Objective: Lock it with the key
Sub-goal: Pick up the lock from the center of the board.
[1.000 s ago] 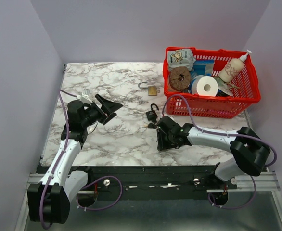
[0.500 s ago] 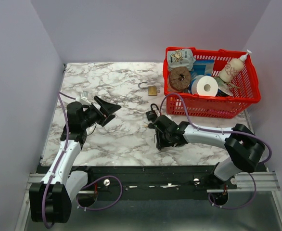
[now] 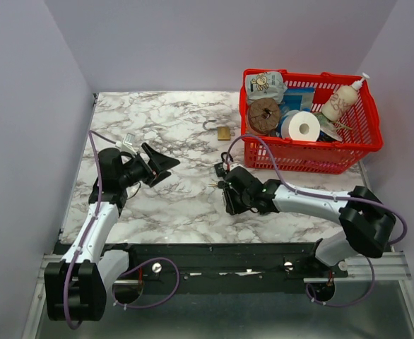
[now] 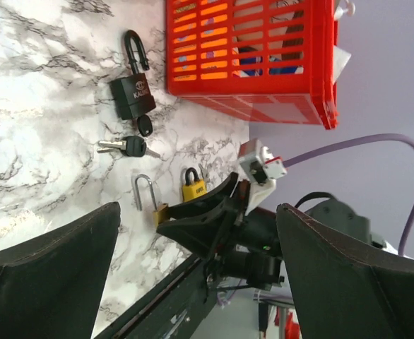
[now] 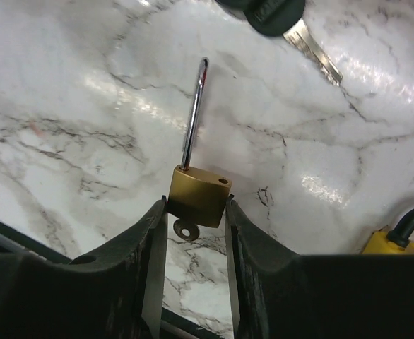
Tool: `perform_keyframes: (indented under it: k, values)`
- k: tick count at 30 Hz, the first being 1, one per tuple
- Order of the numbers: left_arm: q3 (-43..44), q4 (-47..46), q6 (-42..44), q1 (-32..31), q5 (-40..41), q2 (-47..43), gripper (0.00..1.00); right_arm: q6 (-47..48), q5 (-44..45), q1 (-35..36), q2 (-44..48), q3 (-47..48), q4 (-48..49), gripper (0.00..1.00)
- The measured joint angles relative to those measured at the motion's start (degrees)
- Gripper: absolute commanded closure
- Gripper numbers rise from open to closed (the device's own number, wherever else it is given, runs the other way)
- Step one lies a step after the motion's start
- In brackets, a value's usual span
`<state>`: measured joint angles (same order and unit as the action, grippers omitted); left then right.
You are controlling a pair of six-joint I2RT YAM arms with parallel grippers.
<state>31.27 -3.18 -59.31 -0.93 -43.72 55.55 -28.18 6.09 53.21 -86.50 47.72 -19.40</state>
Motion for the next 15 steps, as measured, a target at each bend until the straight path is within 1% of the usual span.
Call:
perform_keyframes:
  k: [6, 8, 10, 12, 14, 15]
  values:
    - [1.7, -0.4, 4.3, 0.1, -5.2, 0.4, 0.03, 7.9, -3.1, 0.1, 8.1, 0.5, 2.8, 0.99]
    - [2.4, -1.1, 6.9, 0.1, -7.8, 0.7, 0.07, 11.7, -6.4, 0.1, 11.0, 1.2, 3.1, 0.99]
    - [3.6, -1.0, 11.4, 0.1, -11.3, 1.1, 0.12, 16.2, -10.7, 0.1, 14.2, 2.2, 3.3, 0.99]
    - [5.4, -0.6, 17.7, 0.1, -15.8, 1.6, 0.13, 19.7, -15.2, 0.1, 16.8, 3.4, 2.9, 0.99]
    - [8.6, 3.4, 28.8, 0.1, -20.8, 1.7, 0.13, 22.6, -19.7, 0.1, 18.8, 4.8, 2.4, 0.99]
    - [11.3, 8.3, 36.8, 0.1, -23.1, 1.7, 0.14, 24.1, -22.2, 0.1, 19.8, 5.7, 1.8, 0.99]
